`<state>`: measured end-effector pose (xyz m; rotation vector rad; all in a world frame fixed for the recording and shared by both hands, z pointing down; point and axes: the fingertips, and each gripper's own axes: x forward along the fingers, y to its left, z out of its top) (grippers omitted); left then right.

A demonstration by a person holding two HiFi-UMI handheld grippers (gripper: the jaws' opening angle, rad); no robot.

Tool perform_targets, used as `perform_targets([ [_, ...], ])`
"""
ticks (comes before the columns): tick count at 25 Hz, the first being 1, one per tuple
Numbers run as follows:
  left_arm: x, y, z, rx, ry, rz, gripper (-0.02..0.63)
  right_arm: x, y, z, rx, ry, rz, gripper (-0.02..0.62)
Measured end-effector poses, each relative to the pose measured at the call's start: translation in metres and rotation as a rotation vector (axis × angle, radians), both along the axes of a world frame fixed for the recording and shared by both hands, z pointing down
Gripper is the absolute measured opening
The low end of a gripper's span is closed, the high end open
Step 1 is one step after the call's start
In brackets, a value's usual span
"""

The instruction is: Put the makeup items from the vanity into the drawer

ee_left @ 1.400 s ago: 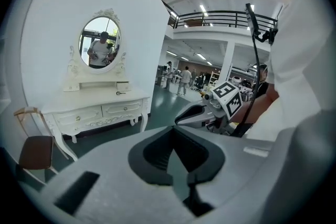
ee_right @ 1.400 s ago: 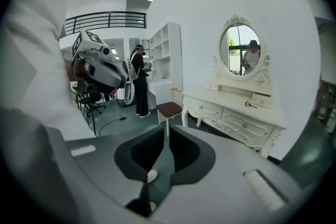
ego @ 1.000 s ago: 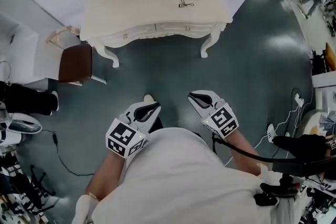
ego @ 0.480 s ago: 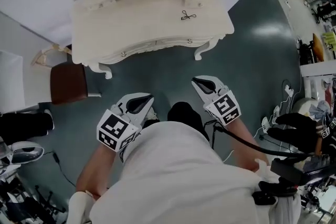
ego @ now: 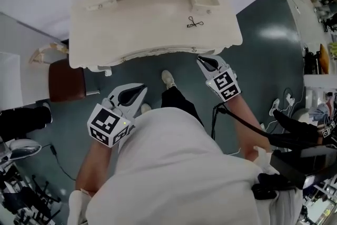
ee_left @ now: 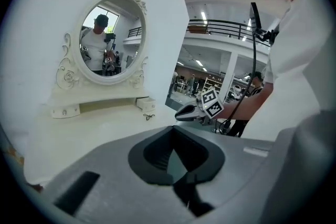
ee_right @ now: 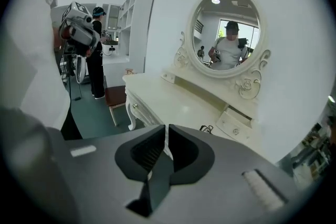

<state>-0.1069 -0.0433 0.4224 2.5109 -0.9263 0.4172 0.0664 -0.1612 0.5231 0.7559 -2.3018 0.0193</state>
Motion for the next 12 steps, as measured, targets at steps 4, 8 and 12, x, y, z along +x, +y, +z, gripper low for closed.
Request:
perform_targets([
  [4,0.018,-0.051,-0.016,0.009,-0.005,-0.057,0.003,0.018,-0.067,0.023,-0.017,0.058,-0.055,0.029],
  [8,0.036,-0.097,-0.025,0.008,-0.021,-0.094,0.003,0.027,-0.127,0.041,-0.020,0.094,-0.113,0.035],
  [12,0.048,-0.133,-0.026,-0.014,-0.028,-0.139,0.003,0.027,-0.167,0.065,-0.042,0.145,-0.194,0.056],
])
